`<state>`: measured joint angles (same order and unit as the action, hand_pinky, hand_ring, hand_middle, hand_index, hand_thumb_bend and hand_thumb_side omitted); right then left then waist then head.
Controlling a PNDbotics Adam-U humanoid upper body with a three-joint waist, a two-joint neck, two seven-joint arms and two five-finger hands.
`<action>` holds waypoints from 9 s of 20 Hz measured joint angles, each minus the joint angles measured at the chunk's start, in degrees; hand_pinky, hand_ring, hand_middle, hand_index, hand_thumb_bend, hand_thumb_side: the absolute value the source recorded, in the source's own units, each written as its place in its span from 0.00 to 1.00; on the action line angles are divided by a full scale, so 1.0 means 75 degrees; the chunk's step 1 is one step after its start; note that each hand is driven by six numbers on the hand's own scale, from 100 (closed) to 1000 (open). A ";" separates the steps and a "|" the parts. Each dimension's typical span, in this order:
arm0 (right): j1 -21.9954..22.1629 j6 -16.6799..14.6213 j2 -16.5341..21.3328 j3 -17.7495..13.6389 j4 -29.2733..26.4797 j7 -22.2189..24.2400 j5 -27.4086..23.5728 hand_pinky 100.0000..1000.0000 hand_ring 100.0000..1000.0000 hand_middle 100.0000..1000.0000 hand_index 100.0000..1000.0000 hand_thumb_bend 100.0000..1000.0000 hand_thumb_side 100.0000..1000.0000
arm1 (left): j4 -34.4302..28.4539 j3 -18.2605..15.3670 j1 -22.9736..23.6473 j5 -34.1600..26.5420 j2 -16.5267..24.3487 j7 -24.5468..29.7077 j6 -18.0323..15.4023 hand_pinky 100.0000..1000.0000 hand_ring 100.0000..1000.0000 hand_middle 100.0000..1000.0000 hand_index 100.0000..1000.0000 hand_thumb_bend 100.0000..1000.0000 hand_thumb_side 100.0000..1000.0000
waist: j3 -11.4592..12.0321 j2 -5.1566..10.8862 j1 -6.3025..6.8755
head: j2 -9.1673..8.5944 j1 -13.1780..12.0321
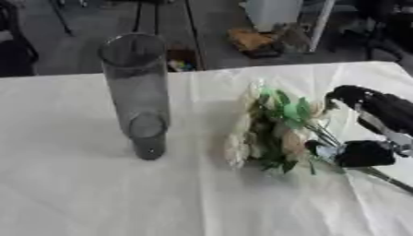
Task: Arrange flowers into the vase.
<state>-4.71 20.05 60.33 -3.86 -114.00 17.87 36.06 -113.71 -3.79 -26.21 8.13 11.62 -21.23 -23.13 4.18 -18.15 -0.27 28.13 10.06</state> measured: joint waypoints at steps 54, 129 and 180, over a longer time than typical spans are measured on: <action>-0.0485 0.0889 -0.0211 0.0603 0.1681 0.0439 0.0857 0.88 1.00 0.96 1.00 0.27 0.60 | 0.0000 0.0090 -0.0008 -0.0007 -0.0006 -0.0001 0.0064 0.71 0.79 0.80 0.85 0.00 1.00 | 0.0217 -0.0246 0.0111 | -0.0173 0.0319; -0.1588 0.0745 -0.0380 0.1323 0.3575 -0.0926 -0.2695 0.12 0.30 0.11 0.29 0.00 0.29 | 0.0000 0.0186 -0.0044 -0.0122 -0.0019 0.0128 0.0138 0.71 0.77 0.76 0.83 0.00 1.00 | 0.0391 -0.0409 0.0059 | -0.0337 0.0548; -0.3140 0.1379 -0.0443 0.0518 0.0966 -0.4628 -0.7098 0.00 0.00 0.00 0.00 0.00 0.26 | 0.0000 0.0194 -0.0005 -0.0151 -0.0019 0.0105 0.0226 0.71 0.76 0.74 0.81 0.00 1.00 | 0.0387 -0.0352 -0.0048 | -0.0335 0.0487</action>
<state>-28.26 30.39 57.01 0.03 -106.75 -16.84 -17.18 -113.71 -2.33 -26.25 7.00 11.48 -20.44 -21.44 7.08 -20.79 -0.63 25.62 13.71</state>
